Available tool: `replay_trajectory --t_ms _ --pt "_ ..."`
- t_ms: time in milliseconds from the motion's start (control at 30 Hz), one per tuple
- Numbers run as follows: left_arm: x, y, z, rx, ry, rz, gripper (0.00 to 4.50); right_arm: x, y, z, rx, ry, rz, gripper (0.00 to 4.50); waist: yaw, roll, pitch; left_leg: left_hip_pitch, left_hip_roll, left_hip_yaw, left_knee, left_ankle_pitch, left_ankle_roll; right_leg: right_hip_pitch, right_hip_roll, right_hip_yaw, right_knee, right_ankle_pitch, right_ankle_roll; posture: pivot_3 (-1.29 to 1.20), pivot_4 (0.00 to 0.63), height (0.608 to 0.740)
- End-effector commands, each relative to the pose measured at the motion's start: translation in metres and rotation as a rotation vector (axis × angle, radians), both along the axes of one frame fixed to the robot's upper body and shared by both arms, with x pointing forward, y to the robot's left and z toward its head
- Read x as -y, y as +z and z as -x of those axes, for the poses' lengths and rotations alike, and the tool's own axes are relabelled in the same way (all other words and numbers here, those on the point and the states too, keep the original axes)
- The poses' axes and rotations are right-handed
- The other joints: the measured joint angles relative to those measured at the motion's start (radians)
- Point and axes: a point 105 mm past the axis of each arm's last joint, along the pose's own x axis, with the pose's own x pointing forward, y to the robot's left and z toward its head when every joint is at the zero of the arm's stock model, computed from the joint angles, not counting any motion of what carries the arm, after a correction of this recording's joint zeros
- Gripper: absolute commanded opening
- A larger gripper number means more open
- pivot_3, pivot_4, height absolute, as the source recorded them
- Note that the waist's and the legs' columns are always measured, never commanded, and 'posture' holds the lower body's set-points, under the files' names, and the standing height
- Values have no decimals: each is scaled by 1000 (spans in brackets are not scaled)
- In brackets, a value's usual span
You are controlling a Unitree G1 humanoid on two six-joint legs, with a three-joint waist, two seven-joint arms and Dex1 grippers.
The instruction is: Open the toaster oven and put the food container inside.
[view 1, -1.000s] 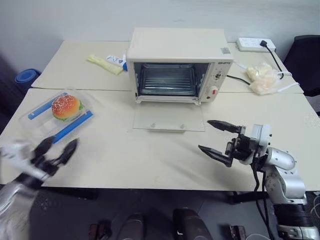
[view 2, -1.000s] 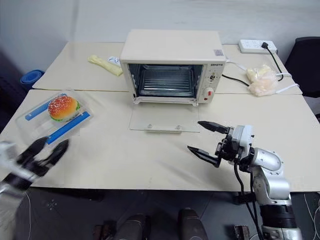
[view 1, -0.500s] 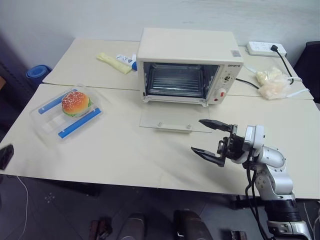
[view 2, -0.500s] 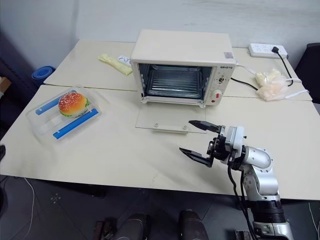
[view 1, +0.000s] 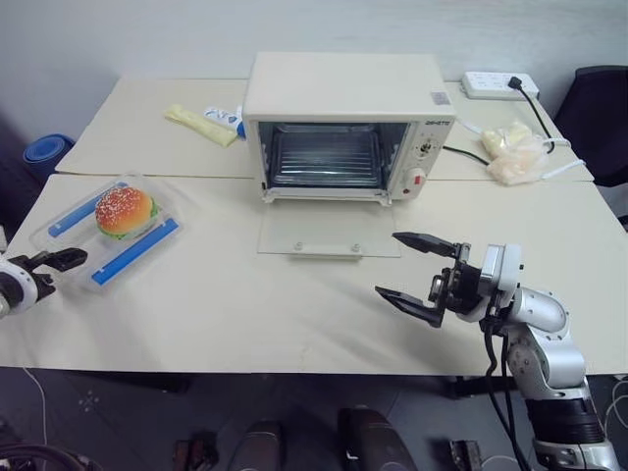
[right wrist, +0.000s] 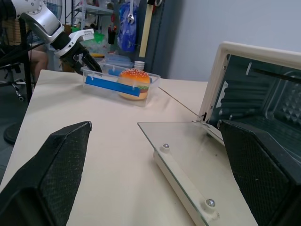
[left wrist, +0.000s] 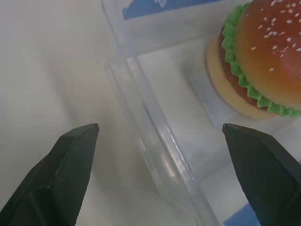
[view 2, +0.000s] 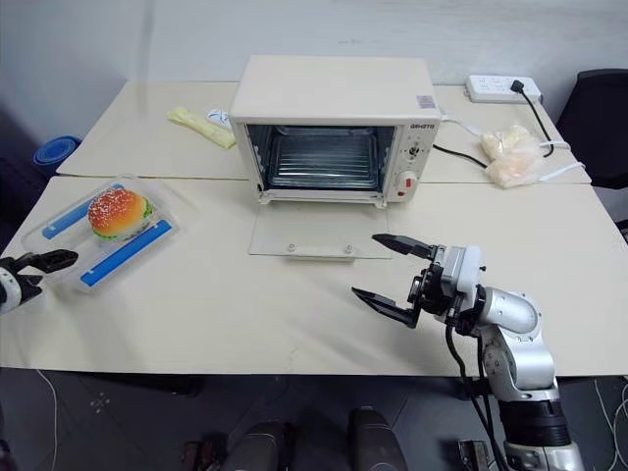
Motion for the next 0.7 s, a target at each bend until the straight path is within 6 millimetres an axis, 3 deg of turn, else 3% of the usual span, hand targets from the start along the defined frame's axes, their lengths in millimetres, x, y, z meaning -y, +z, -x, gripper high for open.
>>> replay_trajectory --t_ms 33,233,400,700 --pt "-7 11 -3 29 10 -29 3657 1 8 4 36 -25 6 4500 1 0 0 0 0 0 0 0 0 0 0 0 0 0 0 0 150 740" --pt "-24 15 1 34 67 -120 1748 6 4 5 48 -83 25 4500 2 0 0 0 0 1 1 0 0 0 0 0 1 0 0 0 150 740" --pt "-14 21 -2 74 32 -109 232 9 1 5 49 -92 43 4500 3 0 0 0 0 1 1 0 0 0 0 1 1 0 0 0 150 740" --pt "63 52 -18 188 -270 -83 186 16 -7 4 36 -135 62 4500 6 -3 0 -1 0 0 2 0 0 0 0 0 1 0 0 0 150 740"
